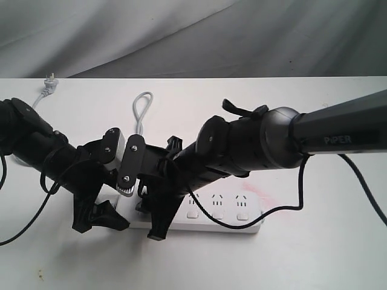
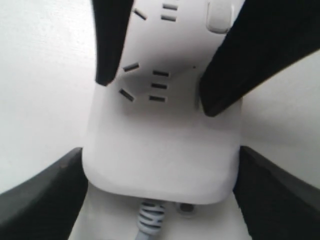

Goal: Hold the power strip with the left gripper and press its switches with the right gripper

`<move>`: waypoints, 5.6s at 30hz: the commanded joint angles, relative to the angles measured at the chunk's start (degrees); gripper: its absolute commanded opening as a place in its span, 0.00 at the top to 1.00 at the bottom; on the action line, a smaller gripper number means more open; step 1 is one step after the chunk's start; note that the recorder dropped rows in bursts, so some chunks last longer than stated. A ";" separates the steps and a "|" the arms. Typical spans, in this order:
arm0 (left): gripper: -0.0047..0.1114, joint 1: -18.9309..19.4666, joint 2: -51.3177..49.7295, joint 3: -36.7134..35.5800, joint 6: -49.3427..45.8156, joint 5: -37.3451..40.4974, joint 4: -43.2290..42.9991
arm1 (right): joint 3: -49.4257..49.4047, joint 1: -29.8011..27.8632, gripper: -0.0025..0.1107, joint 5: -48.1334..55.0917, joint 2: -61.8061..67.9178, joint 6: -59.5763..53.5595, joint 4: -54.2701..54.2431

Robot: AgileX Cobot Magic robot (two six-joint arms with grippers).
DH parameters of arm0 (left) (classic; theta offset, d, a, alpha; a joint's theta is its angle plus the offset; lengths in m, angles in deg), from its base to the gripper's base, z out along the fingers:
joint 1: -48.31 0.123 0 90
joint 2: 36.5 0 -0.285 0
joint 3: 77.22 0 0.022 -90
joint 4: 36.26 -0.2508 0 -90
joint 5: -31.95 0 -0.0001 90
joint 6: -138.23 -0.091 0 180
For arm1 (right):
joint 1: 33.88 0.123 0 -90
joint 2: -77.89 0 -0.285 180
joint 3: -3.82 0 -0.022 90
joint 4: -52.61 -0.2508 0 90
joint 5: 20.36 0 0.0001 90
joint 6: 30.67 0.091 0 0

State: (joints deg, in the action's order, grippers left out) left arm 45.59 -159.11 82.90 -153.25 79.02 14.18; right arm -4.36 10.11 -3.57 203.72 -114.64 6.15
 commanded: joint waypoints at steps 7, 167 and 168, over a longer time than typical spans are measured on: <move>0.53 0.13 0.10 0.17 0.08 0.88 0.26 | -1.56 -0.05 0.57 0.34 -6.36 -1.20 1.90; 0.53 0.13 0.10 0.17 0.08 0.88 0.26 | -16.56 -5.68 0.57 -3.95 -9.79 -1.30 -2.61; 0.53 0.13 0.10 0.17 0.08 0.88 0.26 | -16.56 -5.90 0.57 -3.94 -9.61 -1.30 -2.61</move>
State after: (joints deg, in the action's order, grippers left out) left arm 45.59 -159.11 82.90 -153.25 79.13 14.28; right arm -20.36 4.78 -7.58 192.81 -115.56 3.18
